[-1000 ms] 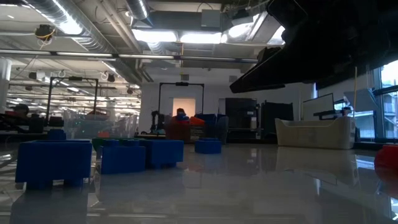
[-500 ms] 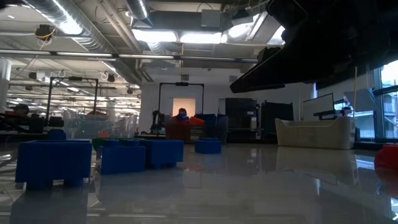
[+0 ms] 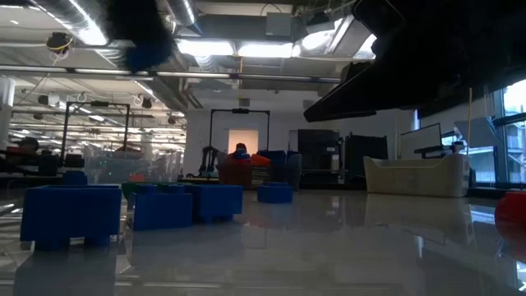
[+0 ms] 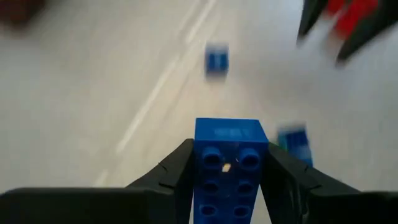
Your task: Sort blocks by size
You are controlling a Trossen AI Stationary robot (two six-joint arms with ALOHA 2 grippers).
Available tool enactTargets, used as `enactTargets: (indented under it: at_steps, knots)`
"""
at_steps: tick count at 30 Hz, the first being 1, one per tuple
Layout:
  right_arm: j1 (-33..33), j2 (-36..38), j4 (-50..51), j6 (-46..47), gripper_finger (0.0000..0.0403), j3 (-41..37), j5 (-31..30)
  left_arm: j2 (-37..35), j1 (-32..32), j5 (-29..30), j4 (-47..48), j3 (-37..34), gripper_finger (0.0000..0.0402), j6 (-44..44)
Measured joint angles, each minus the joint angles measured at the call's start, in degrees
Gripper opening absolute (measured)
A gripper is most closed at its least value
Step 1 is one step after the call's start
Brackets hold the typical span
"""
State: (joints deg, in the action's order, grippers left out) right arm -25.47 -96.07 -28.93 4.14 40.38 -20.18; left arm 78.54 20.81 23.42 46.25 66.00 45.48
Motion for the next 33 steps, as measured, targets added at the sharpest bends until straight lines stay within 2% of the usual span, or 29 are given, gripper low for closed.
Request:
enactTargets:
  at_steps: [6, 11, 17, 23, 31, 33]
  knots:
    - [0.00, 0.06, 0.21, 0.00, 0.0248, 0.00, -1.28, 2.96, -12.34, 0.07, -16.36, 0.00, 0.0133, -19.95]
    - [0.00, 0.06, 0.39, 0.00, 0.0248, 0.00, -1.25, 5.62, -21.21, -0.35, -23.81, 0.00, 0.0134, -29.55]
    - [0.00, 0.06, 0.59, -0.41, 0.0248, 0.00, -1.25, 8.31, -30.09, -2.66, -29.64, 0.00, 0.0134, -35.67]
    - [0.00, 0.06, 0.51, -1.59, 0.0248, 0.00, -1.25, 13.87, -38.34, -4.05, -34.67, 0.00, 0.0134, -42.51]
    - [0.11, 0.06, 0.64, -2.83, 0.0248, 0.00, -1.33, 19.93, -47.36, -10.56, -43.21, 0.03, 0.0134, -44.16]
    - [0.18, 0.06, 0.49, -3.10, 0.0248, 0.00, -1.36, 21.31, -49.14, -12.32, -42.66, 1.12, 0.0134, -44.14]
